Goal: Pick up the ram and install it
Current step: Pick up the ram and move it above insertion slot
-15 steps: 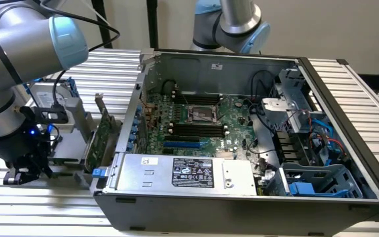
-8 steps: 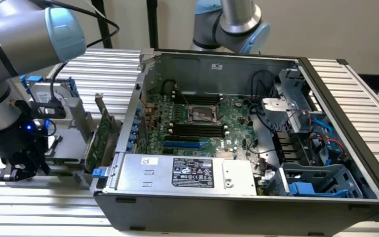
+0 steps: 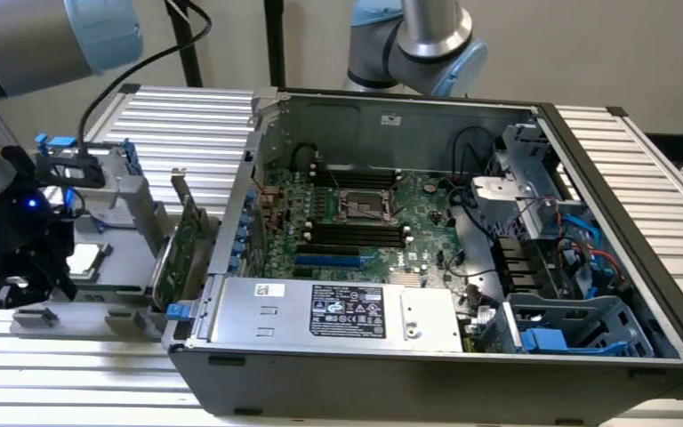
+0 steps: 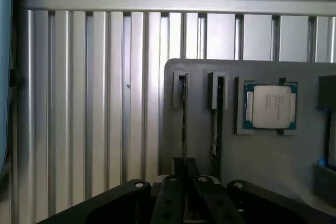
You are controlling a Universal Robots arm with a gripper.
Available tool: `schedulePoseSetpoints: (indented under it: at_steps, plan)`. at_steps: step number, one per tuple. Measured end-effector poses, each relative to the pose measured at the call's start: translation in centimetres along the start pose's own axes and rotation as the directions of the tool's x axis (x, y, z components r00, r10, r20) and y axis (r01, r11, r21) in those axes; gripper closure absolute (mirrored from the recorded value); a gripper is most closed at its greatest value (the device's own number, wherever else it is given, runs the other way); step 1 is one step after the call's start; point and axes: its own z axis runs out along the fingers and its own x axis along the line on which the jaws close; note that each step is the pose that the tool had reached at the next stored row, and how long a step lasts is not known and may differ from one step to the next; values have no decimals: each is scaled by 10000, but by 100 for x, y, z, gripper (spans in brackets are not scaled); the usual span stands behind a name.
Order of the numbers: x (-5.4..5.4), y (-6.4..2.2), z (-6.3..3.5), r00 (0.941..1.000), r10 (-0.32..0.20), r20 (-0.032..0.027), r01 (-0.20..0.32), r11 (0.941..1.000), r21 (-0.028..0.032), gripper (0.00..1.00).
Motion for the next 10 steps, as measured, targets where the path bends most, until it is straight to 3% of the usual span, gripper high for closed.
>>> schedulePoseSetpoints:
  at_steps: [10]
  plan:
    - [-4,-19,-454,10000,-8,7,8,10000,1,100]
